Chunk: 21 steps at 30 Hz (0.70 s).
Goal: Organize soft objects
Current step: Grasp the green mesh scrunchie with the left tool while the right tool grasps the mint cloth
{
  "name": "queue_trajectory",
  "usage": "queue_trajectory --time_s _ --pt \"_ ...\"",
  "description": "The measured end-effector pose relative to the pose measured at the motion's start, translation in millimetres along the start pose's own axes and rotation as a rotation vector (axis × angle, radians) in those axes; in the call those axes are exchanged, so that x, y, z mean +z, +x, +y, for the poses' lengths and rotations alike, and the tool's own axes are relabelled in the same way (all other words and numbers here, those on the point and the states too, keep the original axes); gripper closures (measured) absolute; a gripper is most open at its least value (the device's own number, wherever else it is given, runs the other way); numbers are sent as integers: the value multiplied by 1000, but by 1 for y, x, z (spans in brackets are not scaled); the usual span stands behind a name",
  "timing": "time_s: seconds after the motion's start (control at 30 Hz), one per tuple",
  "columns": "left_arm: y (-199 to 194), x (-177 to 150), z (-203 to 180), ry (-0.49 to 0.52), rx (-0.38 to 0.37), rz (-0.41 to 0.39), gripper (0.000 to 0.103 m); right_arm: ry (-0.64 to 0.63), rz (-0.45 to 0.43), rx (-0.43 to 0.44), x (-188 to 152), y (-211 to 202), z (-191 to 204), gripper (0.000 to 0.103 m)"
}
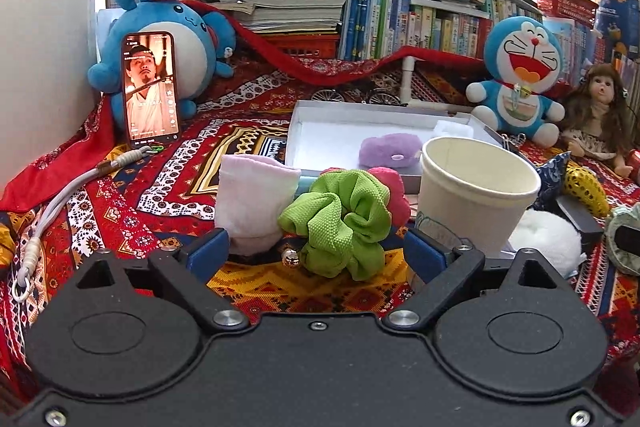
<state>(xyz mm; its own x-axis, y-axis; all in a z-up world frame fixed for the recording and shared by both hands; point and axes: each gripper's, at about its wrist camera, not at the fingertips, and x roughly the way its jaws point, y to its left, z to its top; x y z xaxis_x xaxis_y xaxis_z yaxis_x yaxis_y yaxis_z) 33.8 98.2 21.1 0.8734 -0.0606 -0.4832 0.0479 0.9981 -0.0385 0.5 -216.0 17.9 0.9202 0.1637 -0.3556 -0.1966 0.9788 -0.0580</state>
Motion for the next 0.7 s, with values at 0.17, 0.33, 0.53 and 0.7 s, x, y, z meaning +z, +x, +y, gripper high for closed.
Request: queue_trajectory --time_s 0.17,0.33,0.53,0.7 --pt "5 -2 -5 4 11 -10 14 -15 -50 -42 -3 -7 1 0" --pt "11 -2 -5 -10 1 6 38 2 -77 -91 -5 -10 -5 0" --pt "16 -1 -2 -34 -5 17 45 46 -62 -152 -13 -10 -17 0" --pt "22 1 0 -76 -14 33 47 75 -38 -175 -21 -10 -23 0"
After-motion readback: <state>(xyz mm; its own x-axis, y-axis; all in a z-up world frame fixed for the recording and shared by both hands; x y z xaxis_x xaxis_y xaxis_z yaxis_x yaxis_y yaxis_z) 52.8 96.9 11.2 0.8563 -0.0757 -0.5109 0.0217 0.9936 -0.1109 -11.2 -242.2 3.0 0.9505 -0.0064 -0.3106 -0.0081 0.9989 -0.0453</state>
